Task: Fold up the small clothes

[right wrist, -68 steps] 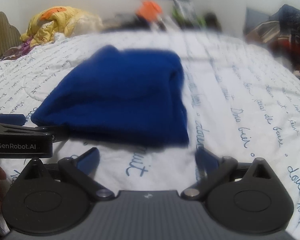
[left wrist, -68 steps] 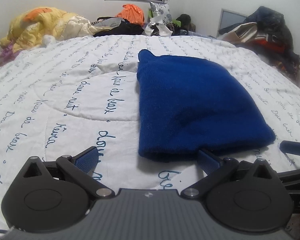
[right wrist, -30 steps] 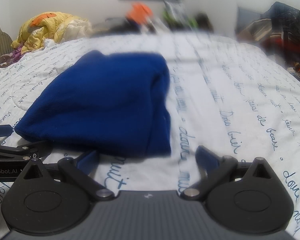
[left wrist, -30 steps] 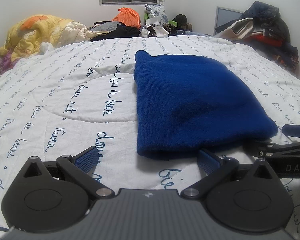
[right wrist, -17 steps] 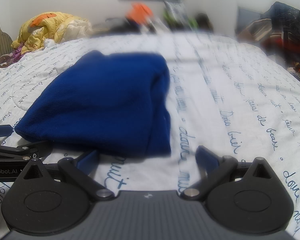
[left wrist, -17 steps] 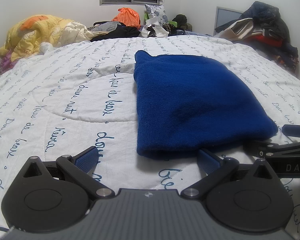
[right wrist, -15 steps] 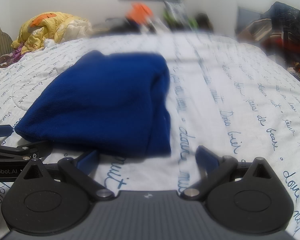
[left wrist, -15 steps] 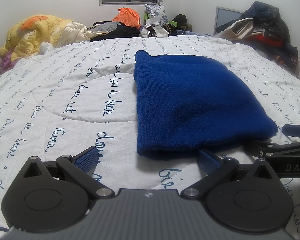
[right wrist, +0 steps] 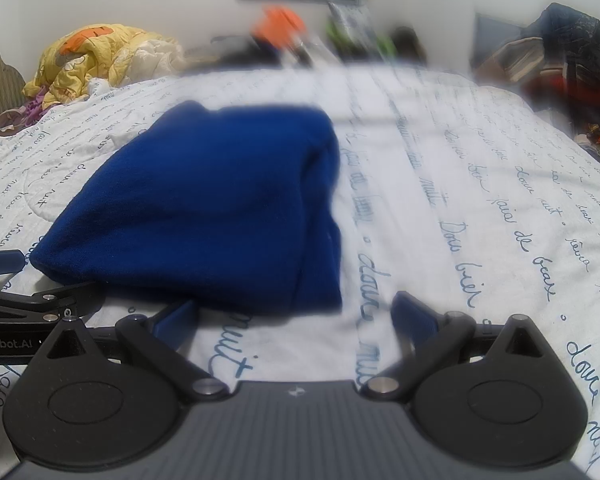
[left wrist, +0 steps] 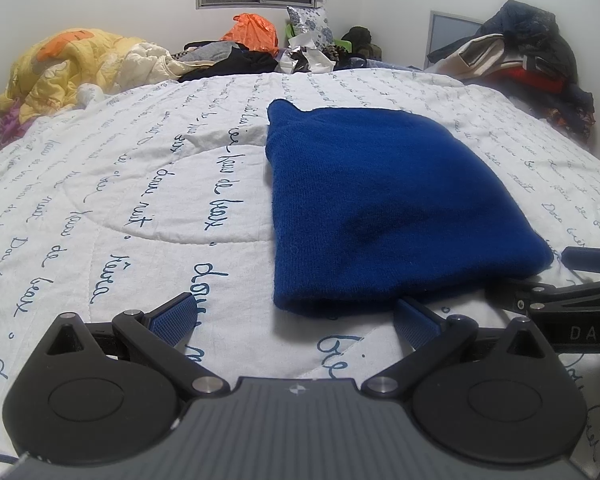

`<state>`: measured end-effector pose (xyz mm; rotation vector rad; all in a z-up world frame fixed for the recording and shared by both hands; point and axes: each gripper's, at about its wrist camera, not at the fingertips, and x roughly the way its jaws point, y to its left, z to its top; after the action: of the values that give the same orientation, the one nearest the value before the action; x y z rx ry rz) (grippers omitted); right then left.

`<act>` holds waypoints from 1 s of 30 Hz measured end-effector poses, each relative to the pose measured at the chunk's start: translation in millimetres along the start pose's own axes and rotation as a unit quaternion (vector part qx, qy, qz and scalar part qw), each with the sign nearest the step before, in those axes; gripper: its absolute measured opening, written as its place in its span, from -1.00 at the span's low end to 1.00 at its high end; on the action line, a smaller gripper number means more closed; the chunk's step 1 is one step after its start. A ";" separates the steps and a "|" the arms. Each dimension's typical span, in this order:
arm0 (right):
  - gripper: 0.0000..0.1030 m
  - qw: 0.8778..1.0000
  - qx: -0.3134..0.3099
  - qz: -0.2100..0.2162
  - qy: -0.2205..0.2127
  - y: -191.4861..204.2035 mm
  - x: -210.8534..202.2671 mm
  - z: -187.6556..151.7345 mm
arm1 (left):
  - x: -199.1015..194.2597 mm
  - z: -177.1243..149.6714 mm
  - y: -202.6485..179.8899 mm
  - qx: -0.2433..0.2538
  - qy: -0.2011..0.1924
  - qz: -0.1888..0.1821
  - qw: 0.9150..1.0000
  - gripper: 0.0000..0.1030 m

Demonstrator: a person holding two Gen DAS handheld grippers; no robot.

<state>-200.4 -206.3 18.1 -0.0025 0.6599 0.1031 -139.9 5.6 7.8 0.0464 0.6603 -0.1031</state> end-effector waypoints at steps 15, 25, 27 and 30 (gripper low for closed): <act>1.00 1.000 0.000 0.000 0.000 -0.7 0.1 0.2 | -2.1 0.9 0.5 0.003 0.012 -0.003 1.000 1.00; 1.00 1.000 0.000 0.001 0.000 -0.8 0.0 0.2 | -1.7 0.7 1.0 0.005 0.014 -0.006 1.000 1.00; 1.00 1.000 0.000 0.001 0.000 -0.8 0.0 0.3 | -1.5 1.1 1.6 0.005 0.015 -0.006 1.000 1.00; 1.00 1.000 0.000 0.001 0.000 -0.8 0.1 0.3 | -1.7 1.0 1.0 0.004 0.015 -0.005 1.000 1.00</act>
<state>-200.0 -207.1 18.3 -0.0022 0.6600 0.1045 -140.5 6.7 9.6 0.0528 0.6909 -0.1159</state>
